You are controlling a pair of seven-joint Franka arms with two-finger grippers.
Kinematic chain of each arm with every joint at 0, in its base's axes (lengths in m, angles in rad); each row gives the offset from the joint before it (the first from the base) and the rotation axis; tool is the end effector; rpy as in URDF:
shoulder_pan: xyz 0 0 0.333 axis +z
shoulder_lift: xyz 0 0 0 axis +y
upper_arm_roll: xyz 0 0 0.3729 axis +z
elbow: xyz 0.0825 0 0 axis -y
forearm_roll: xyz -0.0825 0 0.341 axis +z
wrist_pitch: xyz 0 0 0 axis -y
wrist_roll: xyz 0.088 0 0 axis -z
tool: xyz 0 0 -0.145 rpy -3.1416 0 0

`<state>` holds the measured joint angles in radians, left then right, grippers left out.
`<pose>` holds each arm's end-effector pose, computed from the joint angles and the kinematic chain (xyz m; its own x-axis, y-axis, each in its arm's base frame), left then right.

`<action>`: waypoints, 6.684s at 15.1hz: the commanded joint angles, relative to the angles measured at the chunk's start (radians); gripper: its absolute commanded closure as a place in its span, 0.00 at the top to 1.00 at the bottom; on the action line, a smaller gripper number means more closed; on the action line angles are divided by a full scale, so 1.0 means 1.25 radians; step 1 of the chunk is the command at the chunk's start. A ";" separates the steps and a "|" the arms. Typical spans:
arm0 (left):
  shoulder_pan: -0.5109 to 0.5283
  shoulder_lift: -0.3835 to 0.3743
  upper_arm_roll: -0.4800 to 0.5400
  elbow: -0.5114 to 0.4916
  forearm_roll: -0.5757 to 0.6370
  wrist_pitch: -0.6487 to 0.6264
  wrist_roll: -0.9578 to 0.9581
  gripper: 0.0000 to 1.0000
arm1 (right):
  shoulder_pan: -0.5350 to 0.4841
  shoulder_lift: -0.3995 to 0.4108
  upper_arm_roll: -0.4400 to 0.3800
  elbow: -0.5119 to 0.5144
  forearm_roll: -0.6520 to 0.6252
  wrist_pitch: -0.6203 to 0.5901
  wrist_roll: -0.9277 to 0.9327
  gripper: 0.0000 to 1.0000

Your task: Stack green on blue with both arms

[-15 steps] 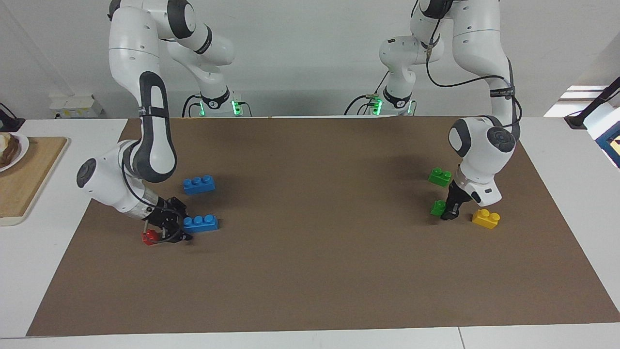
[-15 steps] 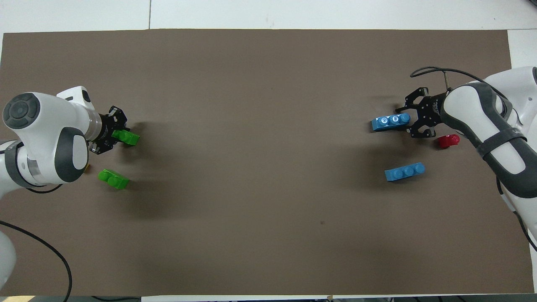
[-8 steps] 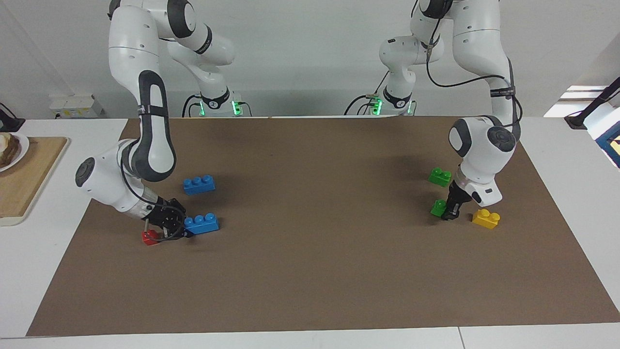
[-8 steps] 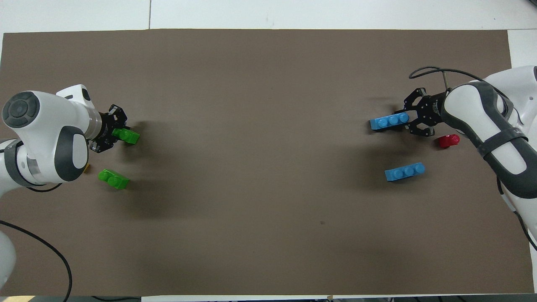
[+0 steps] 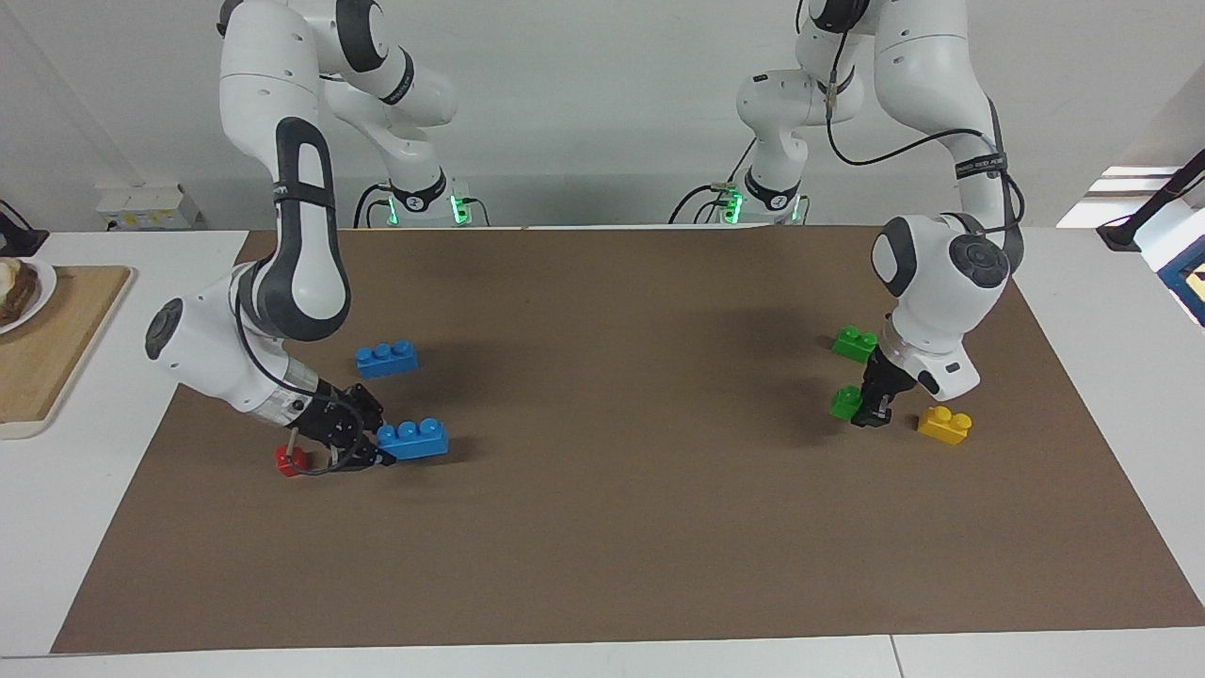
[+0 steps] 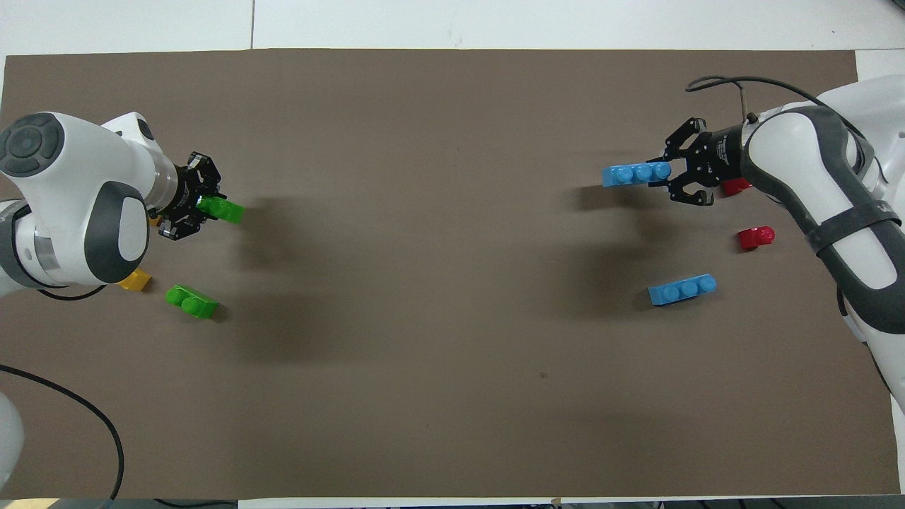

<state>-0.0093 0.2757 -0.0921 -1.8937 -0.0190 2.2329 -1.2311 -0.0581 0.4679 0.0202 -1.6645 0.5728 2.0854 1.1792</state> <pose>0.6032 -0.0586 0.4069 0.4134 0.9104 -0.0170 0.9085 -0.4112 0.0741 0.6638 0.0179 0.3795 0.0634 -0.8775 -0.4753 -0.9969 -0.0336 -0.0709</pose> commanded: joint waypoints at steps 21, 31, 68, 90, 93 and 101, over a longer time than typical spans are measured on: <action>-0.368 -0.044 -0.002 0.090 0.056 -0.127 -0.765 0.00 | 0.375 -0.020 0.000 -0.181 0.034 0.331 0.370 0.00; -0.471 0.027 -0.002 0.127 0.085 -0.083 -0.902 0.00 | 0.399 -0.012 0.000 -0.207 0.041 0.363 0.356 0.00; -0.512 0.130 0.010 0.044 0.242 0.144 -1.010 0.00 | 0.395 -0.010 0.000 -0.242 0.041 0.412 0.303 0.00; -0.421 -0.097 0.007 0.044 0.210 -0.105 -0.800 1.00 | 0.209 -0.070 -0.005 -0.151 0.027 0.149 0.195 1.00; -0.384 -0.110 0.007 0.044 0.194 -0.132 -0.686 1.00 | 0.133 -0.085 -0.006 -0.114 -0.004 0.060 0.034 1.00; -0.225 -0.114 0.007 0.045 0.171 -0.132 -0.321 1.00 | 0.027 -0.184 -0.010 -0.112 -0.140 -0.061 -0.481 1.00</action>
<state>-0.3475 0.1602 -0.0742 -1.8136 0.2232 2.0771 -1.7605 0.0030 0.2832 -0.0005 -1.7929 0.4468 2.0528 0.7299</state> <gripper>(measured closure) 0.000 0.000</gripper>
